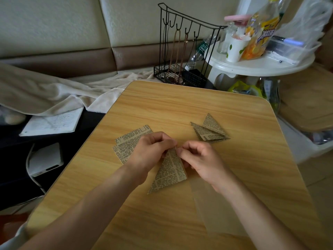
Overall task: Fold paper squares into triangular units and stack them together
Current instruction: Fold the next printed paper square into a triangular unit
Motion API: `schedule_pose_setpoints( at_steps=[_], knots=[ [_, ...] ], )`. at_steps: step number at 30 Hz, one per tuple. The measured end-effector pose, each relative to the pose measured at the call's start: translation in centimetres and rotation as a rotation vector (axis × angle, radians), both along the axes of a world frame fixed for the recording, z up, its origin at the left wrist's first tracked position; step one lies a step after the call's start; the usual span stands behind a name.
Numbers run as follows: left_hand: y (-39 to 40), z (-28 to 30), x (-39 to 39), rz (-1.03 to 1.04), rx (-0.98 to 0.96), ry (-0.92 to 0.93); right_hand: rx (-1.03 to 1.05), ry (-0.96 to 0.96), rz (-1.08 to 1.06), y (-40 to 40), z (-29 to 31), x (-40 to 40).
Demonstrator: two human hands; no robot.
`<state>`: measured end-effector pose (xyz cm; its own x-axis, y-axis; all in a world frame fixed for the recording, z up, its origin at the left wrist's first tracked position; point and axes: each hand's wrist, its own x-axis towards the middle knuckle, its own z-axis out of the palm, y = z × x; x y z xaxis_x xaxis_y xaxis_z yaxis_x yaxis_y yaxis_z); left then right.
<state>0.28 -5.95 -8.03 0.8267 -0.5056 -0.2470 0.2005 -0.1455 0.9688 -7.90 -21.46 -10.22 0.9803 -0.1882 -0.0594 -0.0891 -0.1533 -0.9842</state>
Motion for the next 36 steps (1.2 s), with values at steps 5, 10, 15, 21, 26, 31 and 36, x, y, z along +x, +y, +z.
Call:
schedule_pose_setpoints(
  at_steps=[5, 10, 15, 21, 26, 31, 36],
  knots=[
    [0.1, 0.1, 0.4, 0.068, -0.049, 0.085, -0.042, 0.034, 0.056, -0.3, 0.1, -0.1],
    [0.4, 0.3, 1.3, 0.126, -0.034, 0.091, -0.181, 0.031, 0.112, -0.6, 0.4, -0.3],
    [0.8, 0.3, 2.1, 0.175, -0.061, 0.087, -0.240, 0.046, 0.097, -0.7, 0.5, -0.5],
    [0.8, 0.1, 2.1, 0.177, -0.051, 0.076, -0.341, 0.043, 0.039, -0.5, 0.2, -0.4],
    [0.7, -0.1, 1.9, 0.189, -0.066, 0.072, -0.289, 0.028, -0.042, -0.4, -0.1, -0.2],
    [0.5, -0.4, 1.5, 0.110, -0.067, 0.087, -0.228, 0.018, -0.114, -0.3, 0.0, -0.2],
    [0.2, -0.3, 1.0, 0.076, 0.007, 0.011, -0.167, 0.043, -0.073, -0.4, 0.5, -0.1]
  ],
)
